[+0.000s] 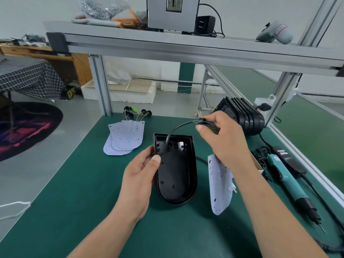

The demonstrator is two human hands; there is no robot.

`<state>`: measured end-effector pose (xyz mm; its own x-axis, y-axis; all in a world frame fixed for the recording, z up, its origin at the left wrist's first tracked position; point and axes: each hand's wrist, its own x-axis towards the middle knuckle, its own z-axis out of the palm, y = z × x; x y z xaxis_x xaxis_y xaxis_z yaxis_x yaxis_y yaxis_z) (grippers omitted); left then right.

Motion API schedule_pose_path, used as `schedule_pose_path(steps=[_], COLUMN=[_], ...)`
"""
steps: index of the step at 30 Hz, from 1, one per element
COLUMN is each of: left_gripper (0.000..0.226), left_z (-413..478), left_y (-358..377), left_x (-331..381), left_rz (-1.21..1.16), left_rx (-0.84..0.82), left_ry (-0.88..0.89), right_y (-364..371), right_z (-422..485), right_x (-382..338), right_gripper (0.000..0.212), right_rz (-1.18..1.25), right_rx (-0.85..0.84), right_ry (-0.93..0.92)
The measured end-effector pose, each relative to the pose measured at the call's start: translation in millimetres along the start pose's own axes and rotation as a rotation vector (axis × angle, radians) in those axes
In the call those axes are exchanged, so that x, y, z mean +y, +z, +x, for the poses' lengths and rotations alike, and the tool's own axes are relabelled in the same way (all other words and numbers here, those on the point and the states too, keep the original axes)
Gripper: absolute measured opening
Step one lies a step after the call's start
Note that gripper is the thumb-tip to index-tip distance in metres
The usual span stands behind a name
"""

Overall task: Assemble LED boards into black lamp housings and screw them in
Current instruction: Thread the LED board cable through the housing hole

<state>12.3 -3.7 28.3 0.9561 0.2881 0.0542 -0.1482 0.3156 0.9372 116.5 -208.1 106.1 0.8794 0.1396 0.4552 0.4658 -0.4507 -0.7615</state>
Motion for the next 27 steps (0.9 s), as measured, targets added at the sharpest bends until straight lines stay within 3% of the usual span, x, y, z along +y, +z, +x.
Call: schedule_pose_path(steps=[6,12,15,20,27], left_gripper=[0.037,0.036,0.037,0.037,0.035], left_z=[1,-4,-5,-7,-12], left_y=[-3,3,4,5,10], left_x=[0,4,5,13,21], left_rz=[-0.063,-0.071,-0.056,-0.102,-0.122], left_rx=[0.046,0.037,0.040,0.046,0.055], left_ry=[-0.005,0.083,0.137,0.101,0.113], right_y=[-9,-4,-1,-27,-37], right_z=[-3,-14,-15,-11,-13], right_x=[-3,-25,-30,-25,-31], right_gripper=[0.018,0.028,0.030,0.028,0.039], right_rz=[-0.178,-0.408,-0.387,-0.195,-0.299], right_rx=[0.146,-0.070,-0.107,-0.035,-0.084], right_ry=[-0.101,-0.373,-0.368,-0.208,-0.347])
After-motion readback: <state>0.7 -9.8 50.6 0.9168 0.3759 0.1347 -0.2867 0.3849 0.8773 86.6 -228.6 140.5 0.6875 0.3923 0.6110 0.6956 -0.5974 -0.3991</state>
